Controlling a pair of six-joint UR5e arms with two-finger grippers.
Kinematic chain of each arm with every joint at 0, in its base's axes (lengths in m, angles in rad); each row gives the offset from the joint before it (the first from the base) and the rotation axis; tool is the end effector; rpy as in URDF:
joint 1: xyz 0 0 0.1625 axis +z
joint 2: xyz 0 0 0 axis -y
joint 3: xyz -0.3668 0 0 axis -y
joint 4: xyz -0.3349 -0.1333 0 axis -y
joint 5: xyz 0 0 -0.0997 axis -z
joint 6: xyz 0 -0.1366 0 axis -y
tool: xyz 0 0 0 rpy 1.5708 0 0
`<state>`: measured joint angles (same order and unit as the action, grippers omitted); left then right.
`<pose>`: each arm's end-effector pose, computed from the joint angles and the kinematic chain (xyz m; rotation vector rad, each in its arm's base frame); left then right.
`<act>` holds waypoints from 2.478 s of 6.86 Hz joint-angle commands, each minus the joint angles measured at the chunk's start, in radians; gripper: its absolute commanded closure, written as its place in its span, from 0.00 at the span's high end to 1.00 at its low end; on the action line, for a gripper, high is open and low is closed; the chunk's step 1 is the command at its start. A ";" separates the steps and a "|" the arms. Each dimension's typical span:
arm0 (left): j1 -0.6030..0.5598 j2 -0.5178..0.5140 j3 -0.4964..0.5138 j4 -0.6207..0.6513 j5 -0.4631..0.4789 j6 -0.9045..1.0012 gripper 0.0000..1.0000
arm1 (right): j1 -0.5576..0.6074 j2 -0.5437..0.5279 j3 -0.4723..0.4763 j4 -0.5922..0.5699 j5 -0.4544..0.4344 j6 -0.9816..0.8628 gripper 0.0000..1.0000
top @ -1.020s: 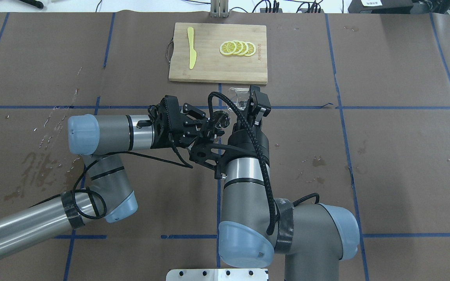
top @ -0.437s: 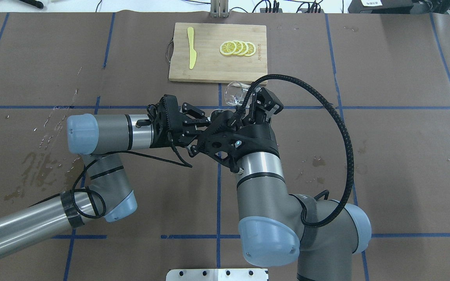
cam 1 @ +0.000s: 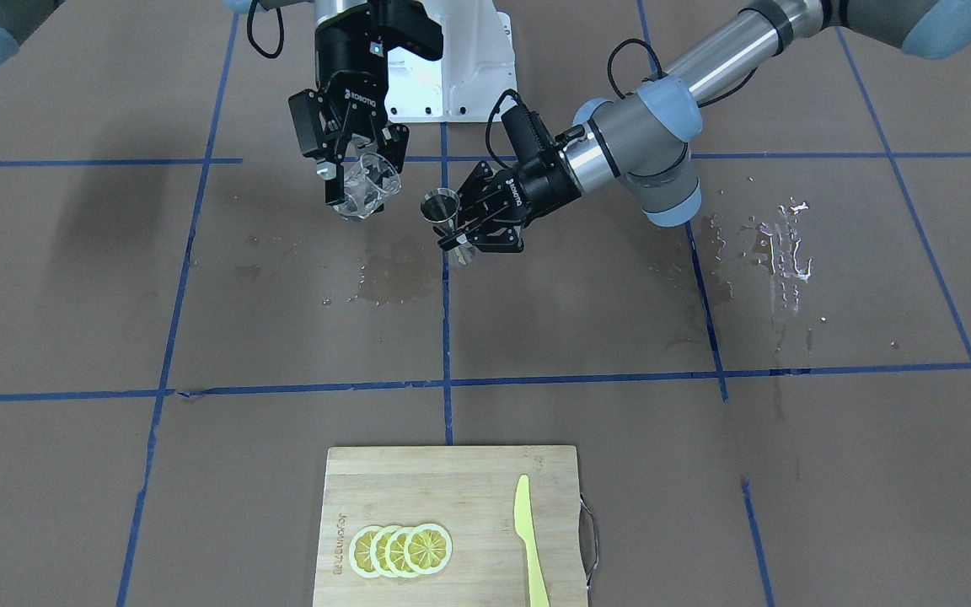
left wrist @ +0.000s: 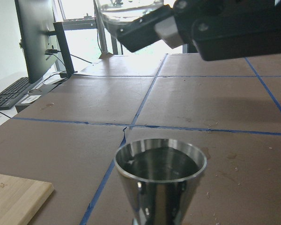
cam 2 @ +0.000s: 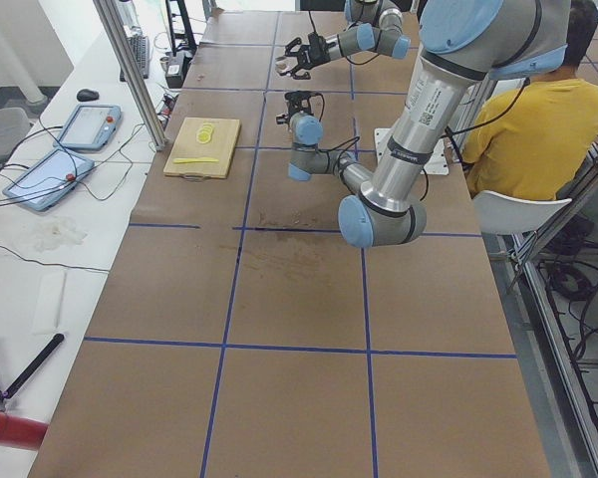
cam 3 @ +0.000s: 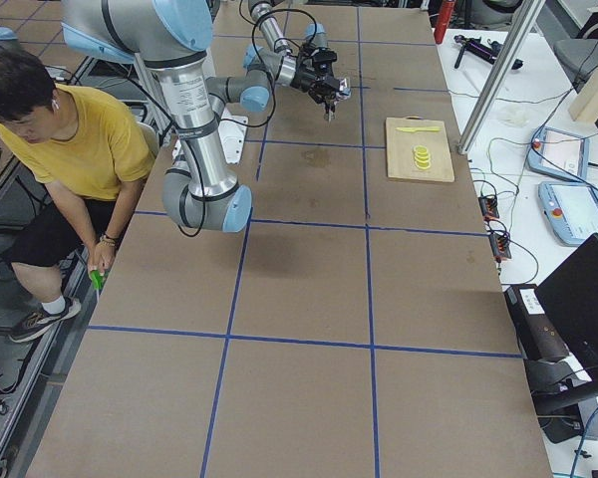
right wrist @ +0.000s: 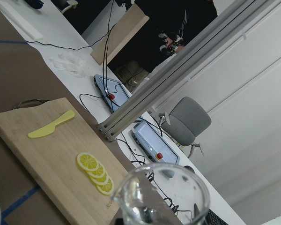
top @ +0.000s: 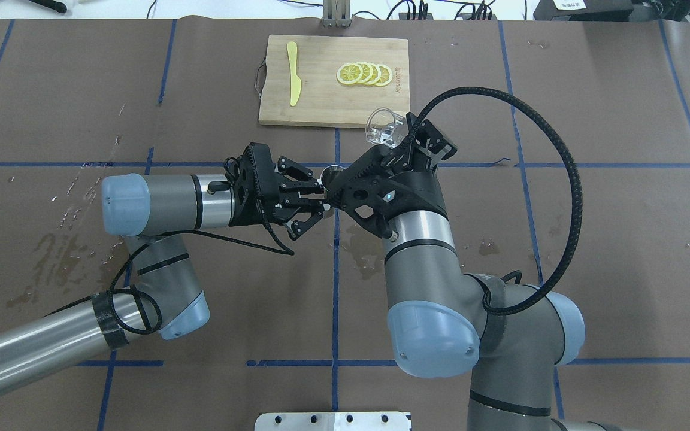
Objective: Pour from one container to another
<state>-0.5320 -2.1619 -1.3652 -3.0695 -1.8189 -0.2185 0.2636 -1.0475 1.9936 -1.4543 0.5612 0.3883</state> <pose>0.4751 -0.3954 0.2055 1.4695 1.2864 0.7863 -0.4094 -0.3683 0.1568 1.3072 -0.1221 -0.2481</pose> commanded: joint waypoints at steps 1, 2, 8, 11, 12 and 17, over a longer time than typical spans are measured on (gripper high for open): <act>-0.002 0.000 0.000 0.000 0.000 -0.019 0.00 | 0.028 -0.022 -0.010 0.047 0.008 0.006 0.00; -0.003 0.004 0.000 0.000 0.000 -0.019 0.00 | 0.029 -0.034 -0.033 0.108 0.008 0.006 0.00; -0.091 0.123 -0.075 -0.037 -0.072 -0.033 0.00 | 0.026 -0.060 -0.076 0.196 0.008 0.003 0.00; -0.112 0.287 -0.109 -0.171 -0.072 -0.065 0.00 | 0.026 -0.062 -0.076 0.198 0.008 0.004 0.00; -0.112 0.354 -0.133 -0.211 -0.071 -0.112 0.00 | 0.026 -0.060 -0.076 0.198 0.006 0.004 0.00; -0.111 0.701 -0.212 -0.478 0.087 -0.252 0.00 | 0.023 -0.062 -0.075 0.198 0.006 0.004 0.00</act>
<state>-0.6430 -1.5397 -1.5681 -3.4797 -1.7920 -0.4294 0.2878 -1.1095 1.9190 -1.2563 0.5676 0.3927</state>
